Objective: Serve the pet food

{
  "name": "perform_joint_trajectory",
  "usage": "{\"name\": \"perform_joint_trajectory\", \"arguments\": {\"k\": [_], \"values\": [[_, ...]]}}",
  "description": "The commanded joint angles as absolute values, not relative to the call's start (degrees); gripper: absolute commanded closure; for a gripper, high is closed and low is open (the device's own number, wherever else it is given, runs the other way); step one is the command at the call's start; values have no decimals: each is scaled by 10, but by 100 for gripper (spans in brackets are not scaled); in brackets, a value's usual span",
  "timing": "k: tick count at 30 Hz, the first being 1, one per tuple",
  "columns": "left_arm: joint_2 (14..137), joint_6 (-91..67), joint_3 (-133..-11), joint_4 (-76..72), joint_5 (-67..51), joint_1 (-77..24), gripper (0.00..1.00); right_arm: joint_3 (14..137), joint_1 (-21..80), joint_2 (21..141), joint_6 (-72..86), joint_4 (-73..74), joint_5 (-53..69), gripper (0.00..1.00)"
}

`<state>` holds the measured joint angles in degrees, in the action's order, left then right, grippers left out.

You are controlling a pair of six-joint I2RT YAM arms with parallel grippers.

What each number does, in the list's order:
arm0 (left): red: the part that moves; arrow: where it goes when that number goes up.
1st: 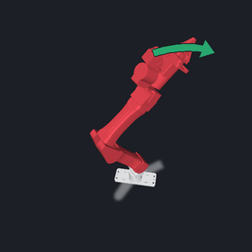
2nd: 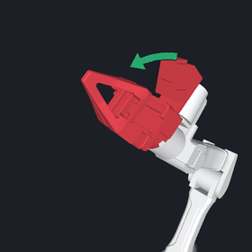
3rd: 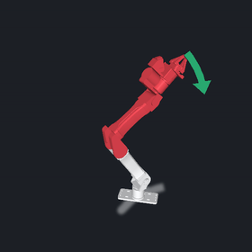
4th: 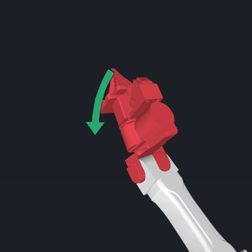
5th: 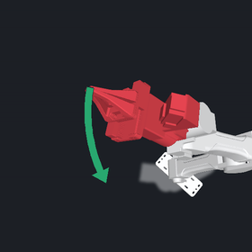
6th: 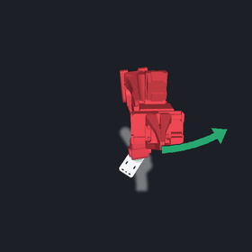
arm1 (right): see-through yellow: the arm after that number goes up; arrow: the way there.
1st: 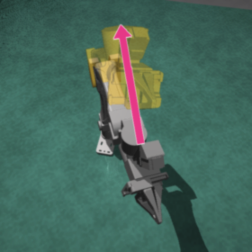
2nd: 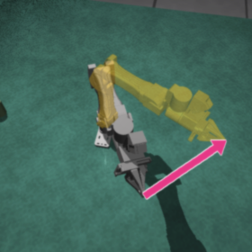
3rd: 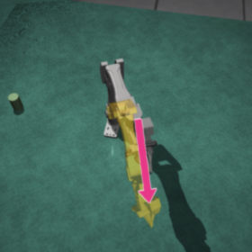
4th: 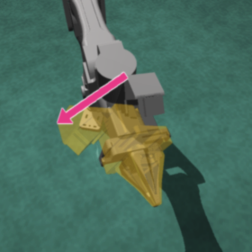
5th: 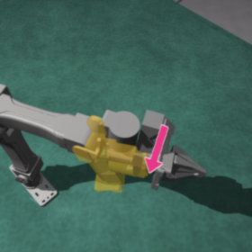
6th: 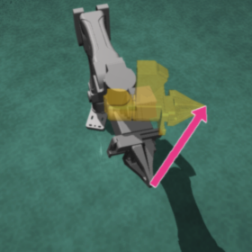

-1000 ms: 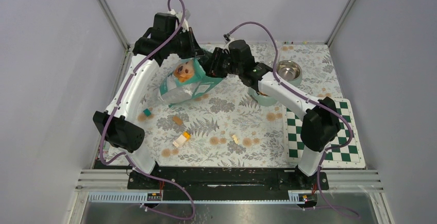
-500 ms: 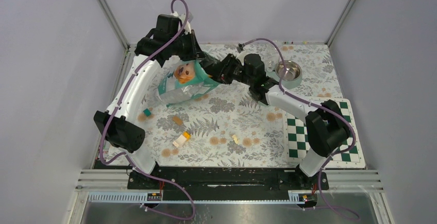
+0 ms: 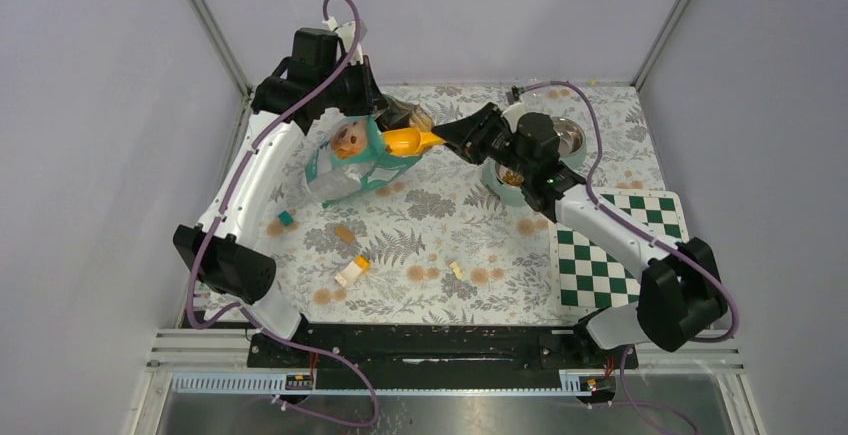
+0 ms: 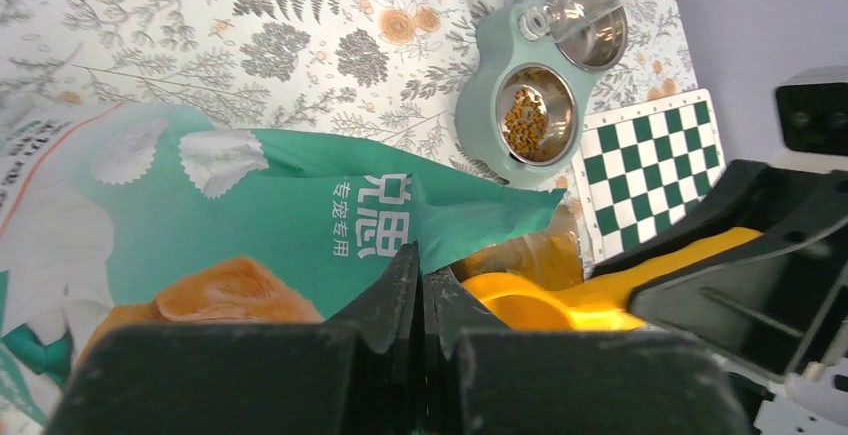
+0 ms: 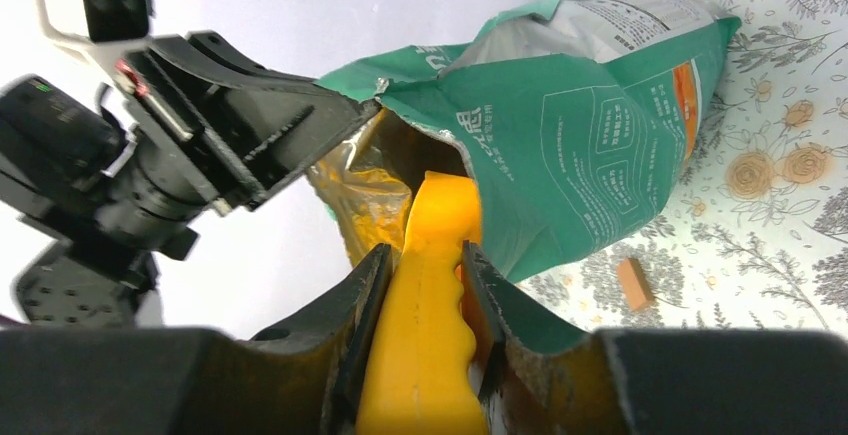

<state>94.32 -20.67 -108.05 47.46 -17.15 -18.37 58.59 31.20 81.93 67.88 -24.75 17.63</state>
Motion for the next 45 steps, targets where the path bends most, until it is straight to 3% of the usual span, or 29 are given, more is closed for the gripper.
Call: {"name": "perform_joint_trajectory", "arguments": {"k": [1,14,21,26,36,45], "values": [[899,-173,-1079,421,-147,-179,100,563,295,754,771,-359,169,100],[879,-169,-1071,404,-141,-179,100,525,263,700,761,-324,129,100],[886,-196,-1073,396,-176,-179,100,571,270,717,693,-237,136,100],[907,-242,-1067,374,-224,-181,100,639,313,767,629,-139,105,100],[946,-250,-1101,367,-254,-208,100,731,359,902,587,-85,74,100],[946,-248,-1097,365,-252,-226,100,724,374,1014,634,-186,156,100]]}}
